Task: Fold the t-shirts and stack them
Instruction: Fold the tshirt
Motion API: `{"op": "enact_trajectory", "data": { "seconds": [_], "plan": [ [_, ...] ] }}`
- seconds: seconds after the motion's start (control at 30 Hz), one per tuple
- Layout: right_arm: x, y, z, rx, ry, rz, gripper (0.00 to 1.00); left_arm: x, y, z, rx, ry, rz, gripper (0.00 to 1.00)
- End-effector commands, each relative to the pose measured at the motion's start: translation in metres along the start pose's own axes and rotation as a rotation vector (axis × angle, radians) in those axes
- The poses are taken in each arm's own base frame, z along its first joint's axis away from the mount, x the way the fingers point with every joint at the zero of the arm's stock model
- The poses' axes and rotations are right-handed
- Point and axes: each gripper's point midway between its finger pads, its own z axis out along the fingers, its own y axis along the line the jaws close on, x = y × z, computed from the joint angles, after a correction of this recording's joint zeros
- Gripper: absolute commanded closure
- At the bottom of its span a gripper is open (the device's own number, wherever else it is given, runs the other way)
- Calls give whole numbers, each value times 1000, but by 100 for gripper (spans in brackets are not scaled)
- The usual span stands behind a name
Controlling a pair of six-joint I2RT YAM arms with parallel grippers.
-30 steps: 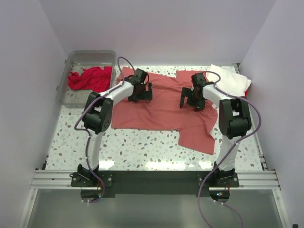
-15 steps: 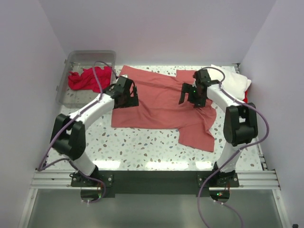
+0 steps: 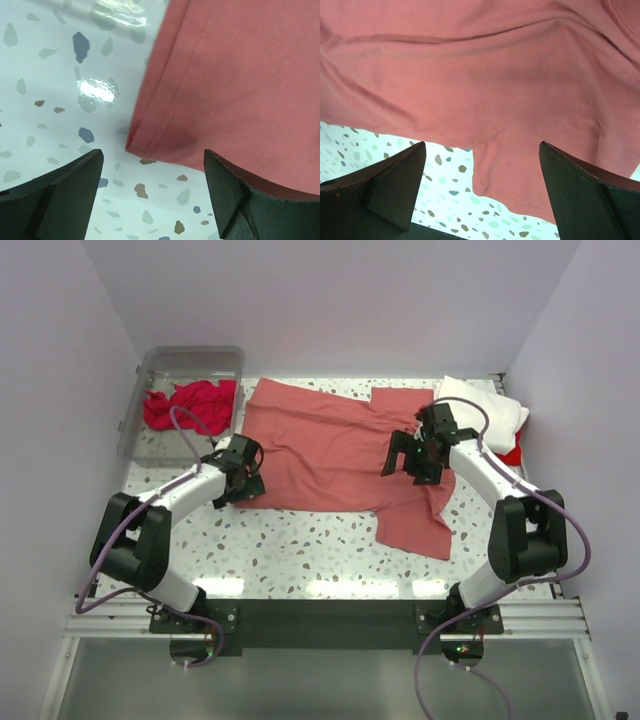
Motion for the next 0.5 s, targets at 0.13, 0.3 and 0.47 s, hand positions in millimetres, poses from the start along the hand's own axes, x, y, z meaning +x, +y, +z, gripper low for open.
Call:
{"op": "enact_trajectory", "data": {
  "seconds": [0.13, 0.3, 0.47],
  "plan": [
    [8, 1, -20, -18, -17, 7, 2, -13, 6, 19, -2, -34, -95, 19],
    [15, -8, -26, 14, -22, 13, 2, 0, 7, 26, 10, -4, -100, 33],
    [21, -19, -37, 39, -29, 43, 2, 6, 11, 30, 2, 15, -97, 47]
  ]
}}
